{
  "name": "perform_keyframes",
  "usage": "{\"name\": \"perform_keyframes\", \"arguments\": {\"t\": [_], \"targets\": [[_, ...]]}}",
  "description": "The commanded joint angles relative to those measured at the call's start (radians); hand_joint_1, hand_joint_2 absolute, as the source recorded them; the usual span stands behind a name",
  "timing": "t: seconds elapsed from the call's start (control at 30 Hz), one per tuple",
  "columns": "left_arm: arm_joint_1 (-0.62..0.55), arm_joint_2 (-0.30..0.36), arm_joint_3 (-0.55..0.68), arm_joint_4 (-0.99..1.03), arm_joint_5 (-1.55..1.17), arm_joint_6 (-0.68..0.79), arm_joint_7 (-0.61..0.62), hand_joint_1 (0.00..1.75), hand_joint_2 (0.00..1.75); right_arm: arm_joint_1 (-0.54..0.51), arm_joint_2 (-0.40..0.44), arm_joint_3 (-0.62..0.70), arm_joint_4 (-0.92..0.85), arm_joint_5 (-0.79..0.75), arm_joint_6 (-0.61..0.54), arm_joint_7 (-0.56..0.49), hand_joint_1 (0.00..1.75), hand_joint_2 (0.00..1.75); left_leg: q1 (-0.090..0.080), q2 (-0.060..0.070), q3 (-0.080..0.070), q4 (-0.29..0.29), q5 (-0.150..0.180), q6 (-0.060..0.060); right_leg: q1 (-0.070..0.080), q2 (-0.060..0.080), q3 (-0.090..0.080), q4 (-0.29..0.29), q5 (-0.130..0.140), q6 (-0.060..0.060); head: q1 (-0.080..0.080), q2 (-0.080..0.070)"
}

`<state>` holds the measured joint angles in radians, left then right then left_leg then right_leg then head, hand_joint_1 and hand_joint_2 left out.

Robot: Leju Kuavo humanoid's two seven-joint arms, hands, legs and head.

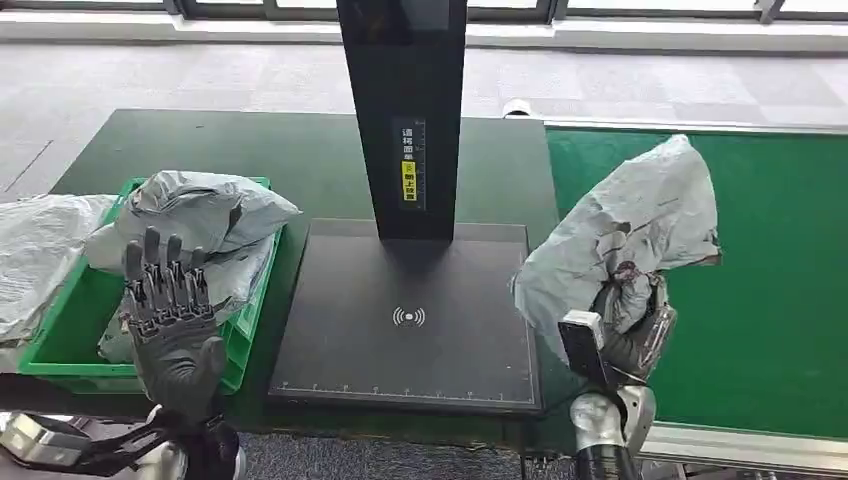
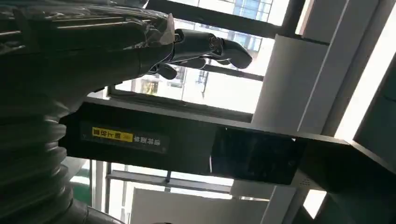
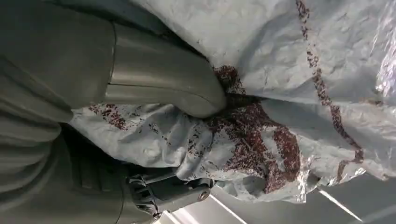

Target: Moved the parcel from conveyor to table for the left to box.

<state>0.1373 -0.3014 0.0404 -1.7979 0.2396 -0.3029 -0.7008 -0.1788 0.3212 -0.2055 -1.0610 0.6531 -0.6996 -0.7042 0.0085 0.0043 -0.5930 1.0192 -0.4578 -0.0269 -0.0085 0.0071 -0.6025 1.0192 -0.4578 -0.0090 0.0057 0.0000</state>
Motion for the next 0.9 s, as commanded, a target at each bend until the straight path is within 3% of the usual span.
{"name": "perform_keyframes", "arguments": {"t": [0.03,0.33,0.57,0.9], "targets": [[-0.040,-0.048,-0.003,0.099,0.000,-0.014,0.003,0.00,1.75,0.066,0.009,0.168,-0.219,-0.024,0.001,0.006,1.75,1.75,-0.001,-0.003,0.000,-0.001,0.001,0.001,0.000,-0.003,0.001,-0.001,0.000,0.001,0.000,0.000],[-0.049,-0.048,-0.005,0.102,0.002,-0.024,0.003,0.00,1.75,0.068,-0.004,0.215,-0.215,-0.040,0.001,0.006,1.75,1.75,-0.001,-0.003,0.002,-0.001,0.001,0.001,0.000,-0.003,0.003,-0.002,0.000,0.001,0.000,0.000],[-0.056,-0.048,-0.016,0.111,-0.007,-0.029,0.003,0.00,1.75,-0.028,-0.004,0.335,0.031,0.112,0.101,0.085,1.75,1.75,0.000,0.000,0.007,-0.005,0.002,0.001,0.001,-0.001,0.008,-0.007,0.002,0.001,0.000,0.000],[-0.059,-0.048,-0.030,0.108,-0.017,-0.009,0.003,0.00,1.75,-0.173,0.028,0.444,0.373,0.255,0.201,0.163,1.75,1.75,0.000,0.001,0.001,-0.001,0.001,0.001,0.001,0.000,0.003,-0.002,0.001,0.001,0.000,0.000]]}}
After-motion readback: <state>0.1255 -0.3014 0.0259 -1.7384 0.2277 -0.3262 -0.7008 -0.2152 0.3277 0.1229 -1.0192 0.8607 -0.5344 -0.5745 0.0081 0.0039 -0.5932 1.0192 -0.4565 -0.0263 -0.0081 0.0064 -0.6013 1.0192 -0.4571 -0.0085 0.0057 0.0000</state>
